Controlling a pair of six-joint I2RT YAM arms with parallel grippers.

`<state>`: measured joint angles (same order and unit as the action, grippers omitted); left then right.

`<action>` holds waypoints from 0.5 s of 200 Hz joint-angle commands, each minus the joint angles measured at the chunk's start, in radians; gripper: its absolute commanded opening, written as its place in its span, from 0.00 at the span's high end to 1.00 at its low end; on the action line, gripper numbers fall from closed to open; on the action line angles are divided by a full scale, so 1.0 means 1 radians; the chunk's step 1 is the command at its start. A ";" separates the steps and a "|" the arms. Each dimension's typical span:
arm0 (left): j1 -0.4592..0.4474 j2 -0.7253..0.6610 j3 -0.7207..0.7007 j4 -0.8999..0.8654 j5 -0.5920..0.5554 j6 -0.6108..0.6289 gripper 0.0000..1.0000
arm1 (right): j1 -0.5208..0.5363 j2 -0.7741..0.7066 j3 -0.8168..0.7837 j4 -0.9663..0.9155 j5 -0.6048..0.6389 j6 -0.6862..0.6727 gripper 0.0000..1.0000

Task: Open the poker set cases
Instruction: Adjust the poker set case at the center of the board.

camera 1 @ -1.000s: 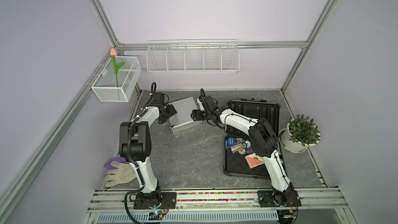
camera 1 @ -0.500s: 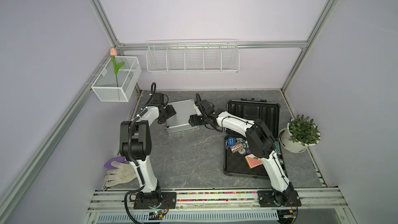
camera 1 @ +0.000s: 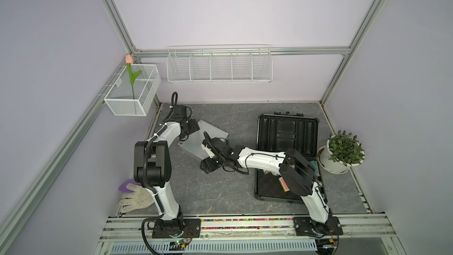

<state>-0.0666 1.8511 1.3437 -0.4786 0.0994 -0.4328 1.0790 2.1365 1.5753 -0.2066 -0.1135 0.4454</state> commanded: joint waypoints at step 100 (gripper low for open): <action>0.045 -0.483 -0.306 -0.055 -0.020 -0.127 0.10 | -0.231 -0.154 -0.031 0.025 0.093 -0.114 0.15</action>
<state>-0.0242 1.4559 1.1656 -0.5148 0.0513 -0.4889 0.8902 1.8896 1.4746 -0.1326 -0.0219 0.3874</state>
